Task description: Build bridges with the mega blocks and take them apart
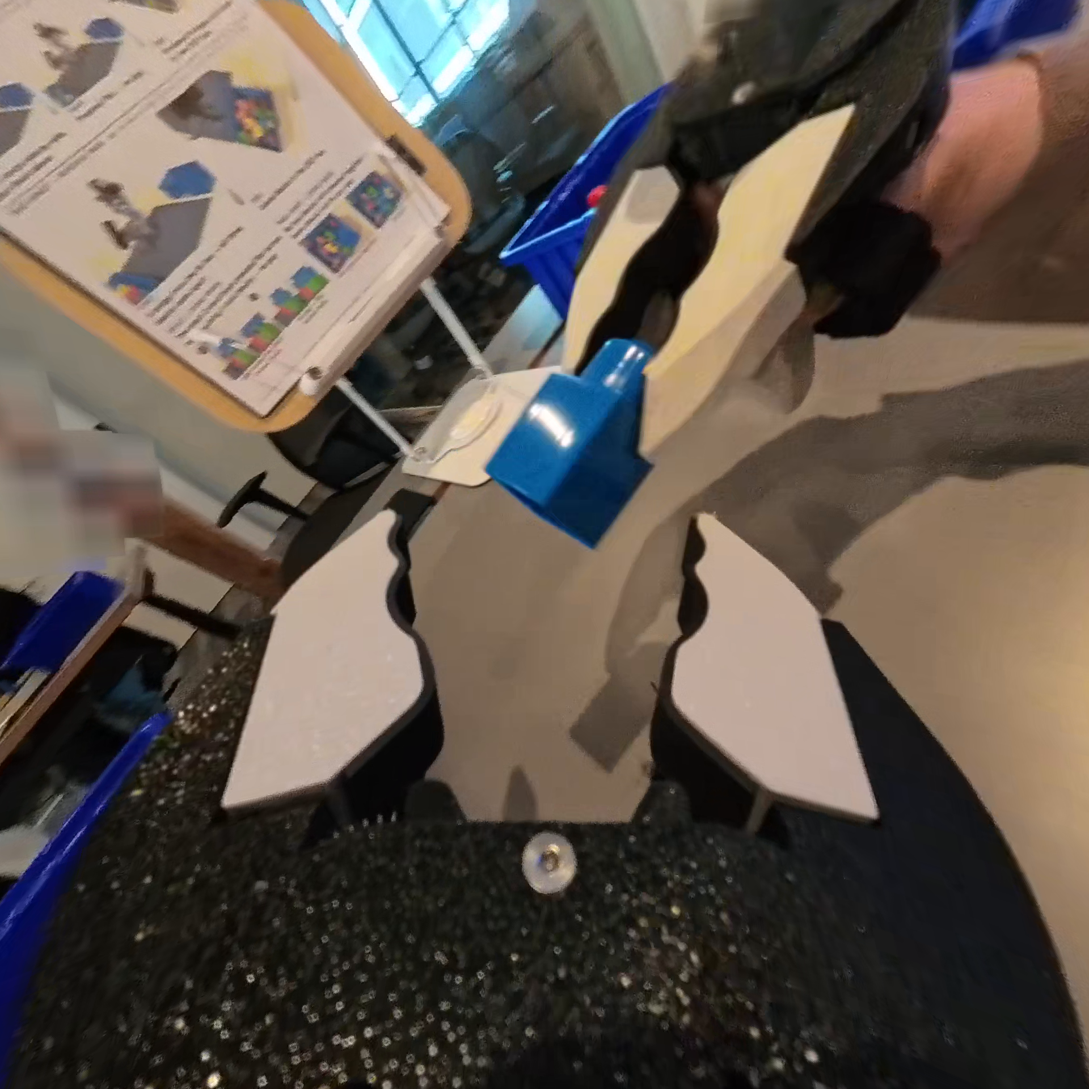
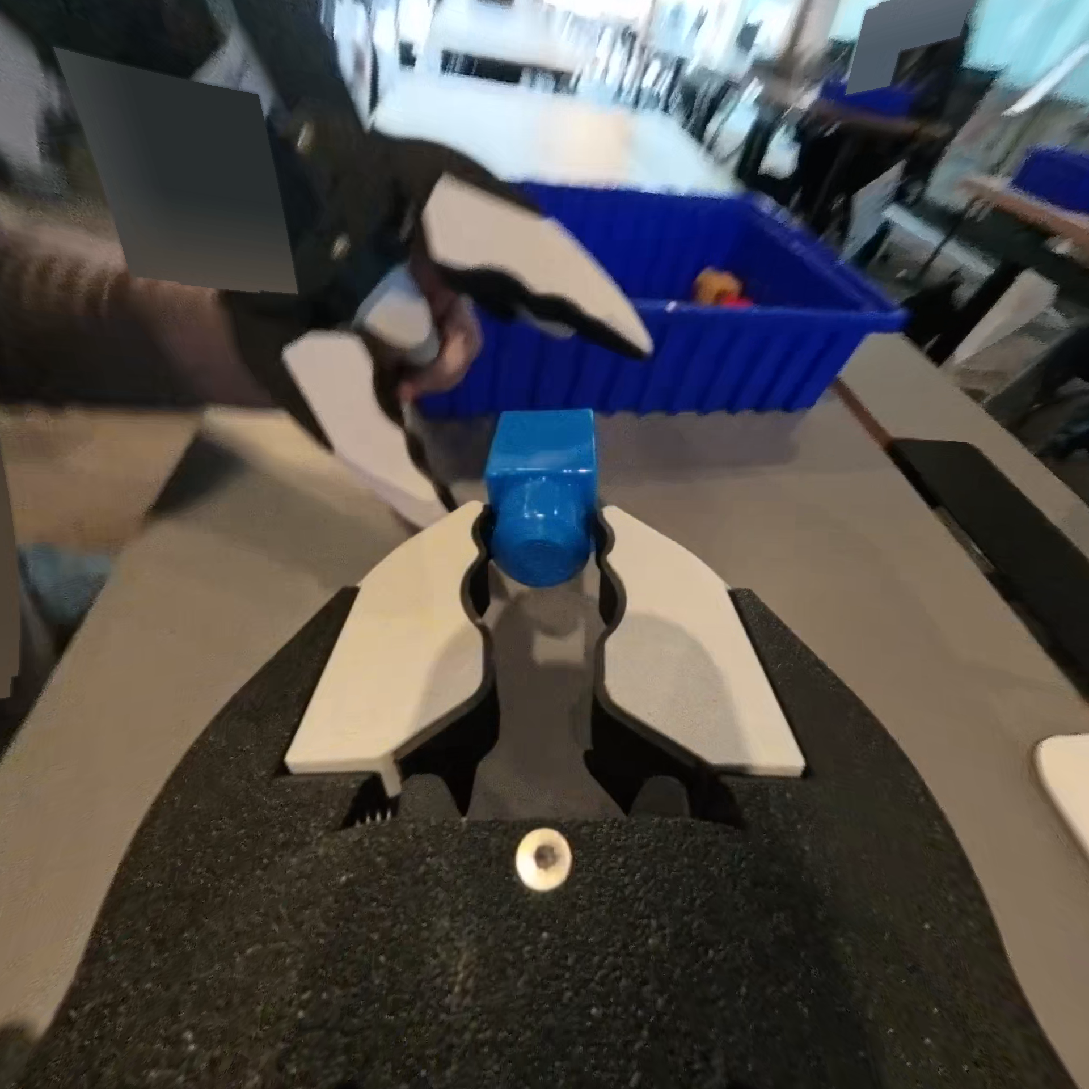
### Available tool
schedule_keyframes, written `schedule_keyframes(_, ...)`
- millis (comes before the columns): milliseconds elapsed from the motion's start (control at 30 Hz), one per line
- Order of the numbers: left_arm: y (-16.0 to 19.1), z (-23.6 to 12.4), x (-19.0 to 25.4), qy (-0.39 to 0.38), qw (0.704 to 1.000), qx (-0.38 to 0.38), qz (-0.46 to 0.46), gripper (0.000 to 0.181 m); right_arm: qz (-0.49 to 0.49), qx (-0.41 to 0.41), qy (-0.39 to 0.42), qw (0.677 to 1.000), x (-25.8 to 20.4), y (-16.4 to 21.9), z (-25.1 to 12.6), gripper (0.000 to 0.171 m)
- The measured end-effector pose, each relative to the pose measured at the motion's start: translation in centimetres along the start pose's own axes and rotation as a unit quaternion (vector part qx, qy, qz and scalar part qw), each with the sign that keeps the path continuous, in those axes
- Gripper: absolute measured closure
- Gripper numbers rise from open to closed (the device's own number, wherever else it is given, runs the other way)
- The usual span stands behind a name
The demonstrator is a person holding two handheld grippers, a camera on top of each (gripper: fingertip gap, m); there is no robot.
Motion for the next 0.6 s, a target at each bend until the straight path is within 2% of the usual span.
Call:
schedule_keyframes(67,-0.2,-0.1,1.0,0.057,0.998,-0.002,0.003,0.095,-0.075,-0.088,-0.014,0.993,-1.0,0.3,-0.2,0.138)
schedule_keyframes(167,-0.2,0.1,2.5,0.134,0.991,-0.004,0.001,0.111,-0.153,-0.188,-0.032,0.97,-1.9,0.3,-0.5,0.138)
schedule_keyframes(267,0.2,0.6,3.6,0.167,0.986,-0.018,0.002,0.131,-0.198,-0.236,-0.045,0.95,-2.6,0.0,-0.7,0.138)
schedule_keyframes(300,0.3,0.7,3.9,0.171,0.985,-0.017,0.005,0.143,-0.21,-0.246,-0.042,0.945,-2.6,0.0,-0.8,0.138)
schedule_keyframes(333,0.4,0.9,4.1,0.167,0.986,-0.018,0.007,0.145,-0.218,-0.249,-0.04,0.943,-2.6,0.2,-0.8,0.138)
schedule_keyframes(400,0.7,1.1,3.9,0.154,0.988,-0.017,-0.004,0.145,-0.219,-0.218,-0.011,0.951,-2.1,0.3,-0.7,0.137)
schedule_keyframes(467,0.3,0.9,3.6,0.157,0.986,0.027,-0.048,0.146,-0.17,-0.132,0.006,0.977,-1.9,-0.1,-0.8,0.114)
schedule_keyframes(500,-0.2,0.6,3.4,0.165,0.981,0.068,-0.079,0.146,-0.127,-0.081,-0.005,0.989,-2.0,-0.4,-1.0,0.11)
schedule_keyframes(533,-0.7,0.1,3.1,0.176,0.972,0.11,-0.11,0.146,-0.089,-0.026,-0.018,0.996,-2.2,-0.9,-1.2,0.111)
schedule_keyframes(600,-1.3,-0.5,2.7,0.196,0.954,0.167,-0.151,0.146,-0.05,0.081,-0.026,0.995,-2.5,-1.9,-1.7,0.128)
Point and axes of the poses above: each gripper's, where its closed fingertips meet, z out along the fingers, y out of its underside, x = y × z across the jaws, the point moved 4 cm from there along -z, back along the fingers, and after that the axes turned 7 degrees about y, right-handed, at the moved point
